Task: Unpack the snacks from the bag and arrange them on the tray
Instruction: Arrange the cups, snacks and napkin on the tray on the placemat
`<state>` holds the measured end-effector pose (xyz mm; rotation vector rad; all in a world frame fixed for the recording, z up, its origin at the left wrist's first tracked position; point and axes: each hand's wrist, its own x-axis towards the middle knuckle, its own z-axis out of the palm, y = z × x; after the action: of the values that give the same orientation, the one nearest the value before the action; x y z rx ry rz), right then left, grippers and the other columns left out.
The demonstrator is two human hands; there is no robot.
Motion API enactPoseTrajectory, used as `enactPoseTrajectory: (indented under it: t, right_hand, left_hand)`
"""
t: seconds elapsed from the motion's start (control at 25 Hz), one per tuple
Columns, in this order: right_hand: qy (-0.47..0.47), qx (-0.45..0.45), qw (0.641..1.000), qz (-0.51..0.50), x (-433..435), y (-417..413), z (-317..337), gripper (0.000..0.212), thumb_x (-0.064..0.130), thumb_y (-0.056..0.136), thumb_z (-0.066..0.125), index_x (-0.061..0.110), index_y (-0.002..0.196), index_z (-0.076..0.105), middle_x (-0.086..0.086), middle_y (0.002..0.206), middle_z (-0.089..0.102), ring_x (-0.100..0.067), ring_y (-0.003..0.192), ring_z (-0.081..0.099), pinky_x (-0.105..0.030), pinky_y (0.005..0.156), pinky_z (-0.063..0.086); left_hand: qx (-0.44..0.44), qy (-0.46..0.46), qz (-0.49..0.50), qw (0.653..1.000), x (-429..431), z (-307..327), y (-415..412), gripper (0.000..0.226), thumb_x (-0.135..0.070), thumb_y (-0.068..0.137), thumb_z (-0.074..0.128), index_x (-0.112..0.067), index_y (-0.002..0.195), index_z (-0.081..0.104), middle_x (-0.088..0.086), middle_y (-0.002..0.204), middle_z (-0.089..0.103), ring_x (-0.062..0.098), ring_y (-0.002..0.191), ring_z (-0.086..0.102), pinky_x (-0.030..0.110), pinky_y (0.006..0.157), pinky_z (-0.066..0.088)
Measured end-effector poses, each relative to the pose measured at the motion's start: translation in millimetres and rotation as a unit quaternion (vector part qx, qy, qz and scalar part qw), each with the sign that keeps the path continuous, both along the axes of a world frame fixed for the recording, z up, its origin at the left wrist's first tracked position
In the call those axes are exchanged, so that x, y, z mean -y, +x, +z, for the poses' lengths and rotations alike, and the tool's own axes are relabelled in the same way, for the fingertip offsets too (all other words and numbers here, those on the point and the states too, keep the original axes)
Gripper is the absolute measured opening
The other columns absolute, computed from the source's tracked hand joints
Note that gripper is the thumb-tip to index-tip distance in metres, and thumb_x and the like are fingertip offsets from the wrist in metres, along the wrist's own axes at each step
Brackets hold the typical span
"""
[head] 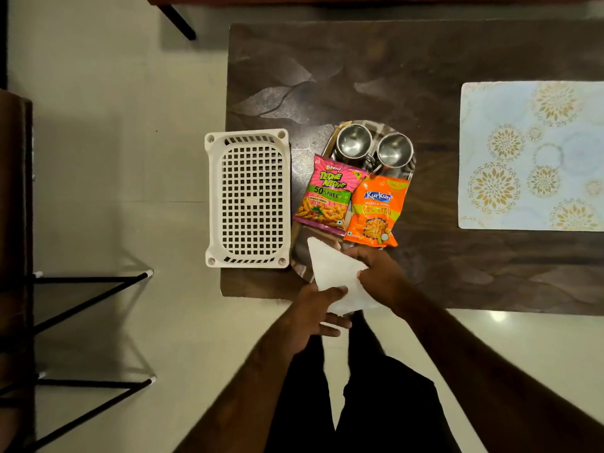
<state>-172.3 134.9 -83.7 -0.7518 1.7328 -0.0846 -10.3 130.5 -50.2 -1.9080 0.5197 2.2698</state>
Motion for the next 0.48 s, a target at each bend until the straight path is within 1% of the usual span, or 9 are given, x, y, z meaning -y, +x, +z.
enactPoseTrajectory:
  t: [0.04,0.08,0.16,0.28,0.36,0.44,0.48]
  right_hand:
    - [-0.005,-0.006,1.000,0.030,4.1,-2.6,-3.5,0.056,-0.001,0.089,0.050,0.031,0.132,0.070,0.008,0.127,0.067,-0.024,0.126,0.063,-0.036,0.099,0.053]
    - [-0.021,-0.013,0.998,0.057,8.9,-3.5,-7.0,0.055,0.001,0.088,0.050,0.031,0.130,0.070,0.008,0.125,0.067,-0.024,0.124,0.063,-0.037,0.098,0.054]
    - [-0.074,-0.033,0.991,0.109,16.9,-0.2,-15.9,0.051,0.002,0.089,0.053,0.028,0.130,0.069,0.002,0.130,0.069,-0.026,0.122,0.064,-0.038,0.099,0.055]
    - [-0.150,-0.093,0.969,0.172,22.8,12.8,-25.5,0.047,0.005,0.093,0.056,0.025,0.135,0.065,-0.003,0.137,0.068,-0.029,0.122,0.065,-0.039,0.096,0.056]
    - [-0.180,-0.129,0.950,0.219,19.5,19.1,-28.0,0.045,0.006,0.094,0.058,0.024,0.134,0.066,-0.002,0.138,0.067,-0.031,0.120,0.066,-0.038,0.091,0.056]
    - [-0.217,-0.159,0.928,0.260,15.3,19.0,-24.3,0.044,0.003,0.090,0.060,0.019,0.129,0.071,-0.005,0.132,0.070,-0.033,0.115,0.069,-0.036,0.086,0.056]
    - [-0.238,-0.169,0.918,0.269,12.6,18.0,-20.9,0.041,0.002,0.087,0.061,0.016,0.123,0.074,-0.006,0.125,0.073,-0.034,0.111,0.070,-0.036,0.083,0.055]
  left_hand:
    - [0.010,0.008,0.047,0.999,-8.0,-6.3,-4.0,0.036,-0.032,0.098,0.057,-0.016,0.130,0.055,0.020,0.114,0.073,0.040,0.095,0.074,0.040,0.074,0.058]
    - [0.019,0.003,0.079,0.997,-13.4,-13.0,-7.5,0.034,-0.030,0.100,0.053,-0.017,0.131,0.054,0.020,0.113,0.073,0.038,0.093,0.075,0.038,0.070,0.058]
    - [0.038,-0.027,0.104,0.993,-20.5,-25.6,-12.5,0.032,-0.029,0.102,0.047,-0.018,0.132,0.053,0.019,0.109,0.075,0.031,0.080,0.075,0.033,0.061,0.059]
    - [0.100,-0.071,0.106,0.987,-20.4,-41.9,-15.5,0.033,-0.029,0.102,0.047,-0.021,0.134,0.050,0.016,0.103,0.076,0.028,0.069,0.074,0.030,0.052,0.057]
    - [0.123,-0.085,0.103,0.983,-18.6,-50.4,-16.5,0.030,-0.028,0.101,0.049,-0.023,0.131,0.048,0.013,0.098,0.076,0.031,0.067,0.076,0.034,0.052,0.060]
    - [0.149,-0.095,0.092,0.980,-18.4,-55.8,-18.9,0.027,-0.030,0.100,0.051,-0.022,0.125,0.046,0.012,0.090,0.076,0.031,0.063,0.076,0.039,0.052,0.061]
    - [0.166,-0.098,0.079,0.978,-18.4,-57.0,-19.9,0.028,-0.034,0.099,0.052,-0.021,0.123,0.046,0.011,0.088,0.075,0.028,0.060,0.075,0.037,0.049,0.061]
